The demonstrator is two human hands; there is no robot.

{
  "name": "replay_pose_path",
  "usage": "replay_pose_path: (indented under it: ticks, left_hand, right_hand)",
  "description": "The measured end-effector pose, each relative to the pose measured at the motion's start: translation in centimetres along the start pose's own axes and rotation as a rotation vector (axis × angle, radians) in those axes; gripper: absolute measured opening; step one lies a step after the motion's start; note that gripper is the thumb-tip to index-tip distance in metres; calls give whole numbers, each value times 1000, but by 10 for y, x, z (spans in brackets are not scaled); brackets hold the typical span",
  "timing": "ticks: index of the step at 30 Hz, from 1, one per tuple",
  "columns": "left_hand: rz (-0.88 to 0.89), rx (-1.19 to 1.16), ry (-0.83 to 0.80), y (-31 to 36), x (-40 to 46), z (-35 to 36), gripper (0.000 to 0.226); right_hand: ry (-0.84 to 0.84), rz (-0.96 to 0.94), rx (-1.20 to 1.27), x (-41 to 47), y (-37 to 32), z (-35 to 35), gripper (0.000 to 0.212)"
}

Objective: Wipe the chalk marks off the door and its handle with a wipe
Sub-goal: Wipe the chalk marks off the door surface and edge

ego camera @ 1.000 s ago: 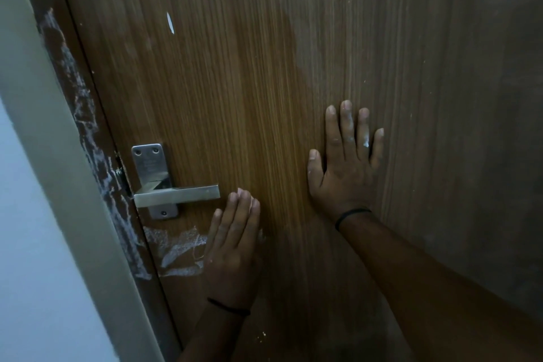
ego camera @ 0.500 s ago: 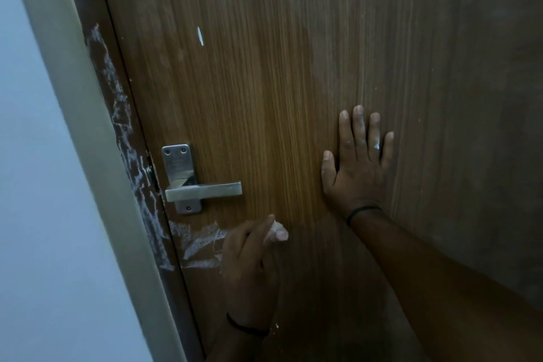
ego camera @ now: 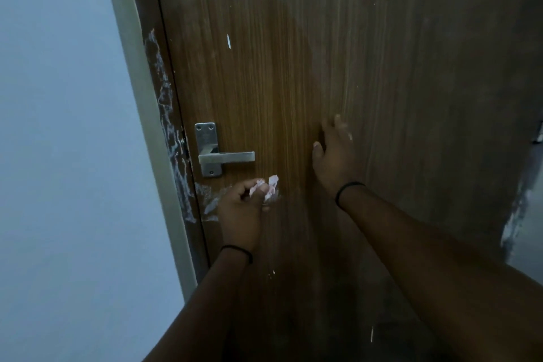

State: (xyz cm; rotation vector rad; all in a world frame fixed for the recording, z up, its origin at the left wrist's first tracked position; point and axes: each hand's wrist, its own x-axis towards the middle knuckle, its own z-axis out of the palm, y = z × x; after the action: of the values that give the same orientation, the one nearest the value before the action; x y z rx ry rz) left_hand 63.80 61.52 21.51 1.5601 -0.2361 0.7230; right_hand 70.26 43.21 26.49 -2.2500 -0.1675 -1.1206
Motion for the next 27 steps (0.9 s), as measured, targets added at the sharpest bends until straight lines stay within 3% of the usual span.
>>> replay_pose_path:
  ticks: [3,7,11,16,21,23,27]
  left_hand:
    - [-115,-131,2,4,-3,-1,9]
    - [-272,-350,85,10,-9,-4,12]
    - [-408,-484,130,17,-19,-9,15]
    - [-448,-520,11,18,-35,-18,27]
    - [-442,-643,-82,17,-50,-20,20]
    - [-426,-662,-96,17,-55,-20,17]
    - [-458,-677,-42,15,-62,-23,18]
  right_hand:
    - [-91,-71,239,-30,-33,-9,26]
    - [-240,-73,502,-72,-73,-12,25]
    - [-338,-100,509,-89,-84,-13,31]
    - [-282,-61,491,-103,-81,-14,28]
    - [-134,-73,432,-111,-74,-17,10]
    - [-157,-69,464,-114,-75,-20,15]
    - [-356,-25,615,-124,-80,-25,38]
